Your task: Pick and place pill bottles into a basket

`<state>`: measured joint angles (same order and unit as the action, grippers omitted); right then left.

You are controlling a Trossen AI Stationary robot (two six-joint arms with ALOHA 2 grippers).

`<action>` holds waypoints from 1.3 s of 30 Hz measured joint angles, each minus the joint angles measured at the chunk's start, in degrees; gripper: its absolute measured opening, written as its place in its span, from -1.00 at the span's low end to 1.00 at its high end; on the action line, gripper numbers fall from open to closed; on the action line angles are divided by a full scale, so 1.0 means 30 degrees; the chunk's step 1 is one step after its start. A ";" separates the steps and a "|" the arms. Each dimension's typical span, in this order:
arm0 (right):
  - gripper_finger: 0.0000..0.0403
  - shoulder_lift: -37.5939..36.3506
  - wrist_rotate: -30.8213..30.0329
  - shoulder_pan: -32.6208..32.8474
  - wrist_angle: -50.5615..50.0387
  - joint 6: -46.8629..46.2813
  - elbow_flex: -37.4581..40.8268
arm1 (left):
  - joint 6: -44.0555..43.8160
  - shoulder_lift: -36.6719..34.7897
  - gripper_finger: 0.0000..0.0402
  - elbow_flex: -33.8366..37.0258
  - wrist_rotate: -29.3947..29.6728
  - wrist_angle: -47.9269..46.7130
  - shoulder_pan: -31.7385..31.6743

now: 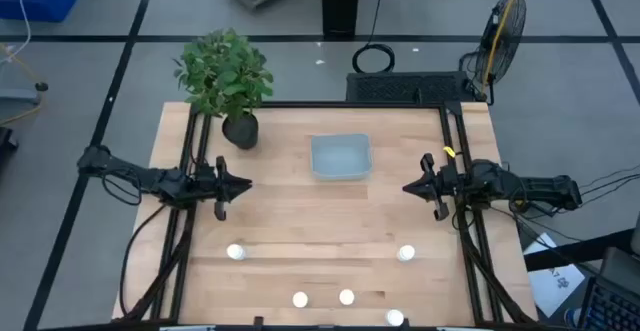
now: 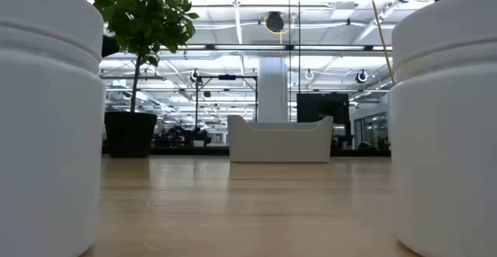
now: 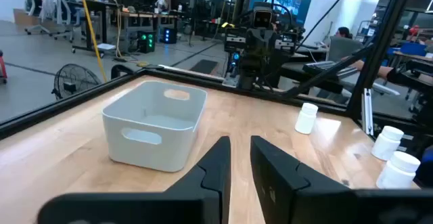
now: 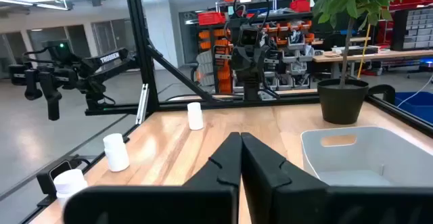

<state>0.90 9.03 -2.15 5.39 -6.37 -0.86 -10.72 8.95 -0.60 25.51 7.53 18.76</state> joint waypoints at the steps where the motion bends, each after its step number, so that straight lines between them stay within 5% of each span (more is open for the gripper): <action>1: -1.00 0.0003 0.0003 0.0000 0.0000 0.0001 0.0000 | -0.0002 0.0000 -0.70 -0.0001 -0.0006 -0.0001 0.0000; 29: -1.00 -0.0002 -0.0004 0.0000 0.0000 0.0001 0.0005 | -0.0006 0.0000 -0.70 0.0000 -0.0006 -0.0001 0.0000; 39: -1.00 0.0003 -0.2527 -0.0044 0.2994 0.9999 0.0007 | -0.0006 0.0000 -0.70 -0.0006 -0.0006 0.0001 0.0000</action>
<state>0.91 1.45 -2.28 14.37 23.63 -0.84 -10.74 8.95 -0.62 25.50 7.53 18.76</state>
